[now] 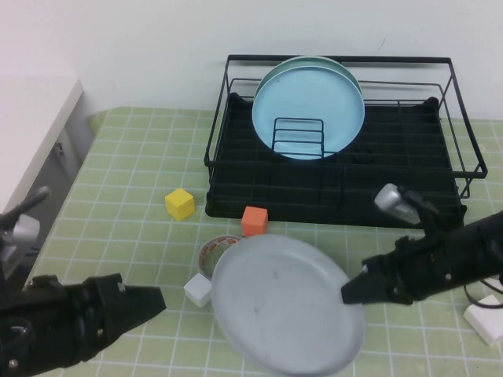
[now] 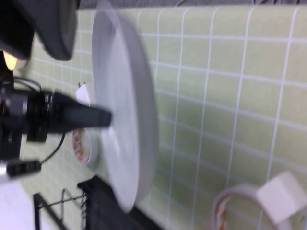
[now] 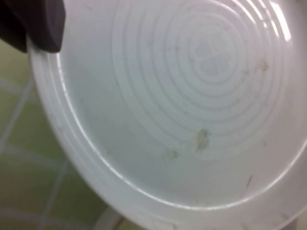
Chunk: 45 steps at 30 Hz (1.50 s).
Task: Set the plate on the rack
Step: Pick up the plate from the table, then hand over the plate
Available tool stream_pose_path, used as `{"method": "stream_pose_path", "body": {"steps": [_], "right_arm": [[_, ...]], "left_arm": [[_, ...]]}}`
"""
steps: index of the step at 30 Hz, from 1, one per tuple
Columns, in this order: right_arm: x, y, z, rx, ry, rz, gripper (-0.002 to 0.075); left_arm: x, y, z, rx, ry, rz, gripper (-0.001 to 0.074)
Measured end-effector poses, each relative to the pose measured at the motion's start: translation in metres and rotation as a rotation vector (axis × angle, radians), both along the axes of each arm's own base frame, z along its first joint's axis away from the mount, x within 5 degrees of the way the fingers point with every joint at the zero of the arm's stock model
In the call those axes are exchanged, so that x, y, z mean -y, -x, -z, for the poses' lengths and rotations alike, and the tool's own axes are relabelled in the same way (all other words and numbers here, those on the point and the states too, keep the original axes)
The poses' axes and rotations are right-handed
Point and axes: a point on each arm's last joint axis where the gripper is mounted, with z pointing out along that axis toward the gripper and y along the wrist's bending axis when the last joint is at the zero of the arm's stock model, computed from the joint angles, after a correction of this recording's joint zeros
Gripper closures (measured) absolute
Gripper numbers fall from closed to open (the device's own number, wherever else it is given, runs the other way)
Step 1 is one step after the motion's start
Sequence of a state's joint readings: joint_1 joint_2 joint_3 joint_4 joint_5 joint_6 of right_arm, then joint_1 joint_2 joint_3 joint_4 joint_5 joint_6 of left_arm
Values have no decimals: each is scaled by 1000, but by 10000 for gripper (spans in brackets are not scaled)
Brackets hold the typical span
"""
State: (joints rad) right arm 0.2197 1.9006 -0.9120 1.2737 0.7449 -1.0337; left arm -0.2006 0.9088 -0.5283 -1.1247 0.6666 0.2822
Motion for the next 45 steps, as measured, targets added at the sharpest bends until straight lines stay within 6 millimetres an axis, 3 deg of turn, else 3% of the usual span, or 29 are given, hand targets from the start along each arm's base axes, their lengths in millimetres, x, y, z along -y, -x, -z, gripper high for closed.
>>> {"method": "stream_pose_path", "body": {"steps": [2, 7, 10, 13, 17, 20, 24, 25, 27, 40, 43, 45], "right_arm": [[-8, 12, -5, 12, 9, -29, 716], [-37, 43, -21, 70, 22, -132, 716], [-51, 50, -35, 139, 19, -137, 716], [-53, 50, -48, 217, 30, -98, 716], [-52, 49, -59, 261, 22, -73, 716], [-53, 51, -63, 270, 7, -81, 716], [-53, 52, -66, 282, -1, -89, 716], [-54, 53, -66, 281, -4, -93, 716], [-54, 53, -67, 289, -10, -108, 716], [-57, 47, -78, 431, -80, -133, 685], [-58, 47, -79, 431, -95, -125, 601], [-59, 47, -80, 442, -101, -130, 499]], "left_arm": [[0, -1, -1, 24, 0, 3, 598], [1, -1, -1, 49, -15, 31, 264], [1, -4, 4, 36, -45, 49, 179], [2, -8, 11, 3, -67, 65, 166], [4, -12, 19, -47, -73, 83, 196], [5, -15, 25, -81, -81, 97, 275], [7, -18, 32, -107, -101, 130, 488], [7, -18, 33, -105, -108, 145, 571], [7, -18, 33, -87, -125, 167, 647], [3, -25, 33, 80, -235, 195, 664], [2, -27, 33, 119, -261, 195, 664], [2, -28, 33, 135, -273, 195, 664]]}}
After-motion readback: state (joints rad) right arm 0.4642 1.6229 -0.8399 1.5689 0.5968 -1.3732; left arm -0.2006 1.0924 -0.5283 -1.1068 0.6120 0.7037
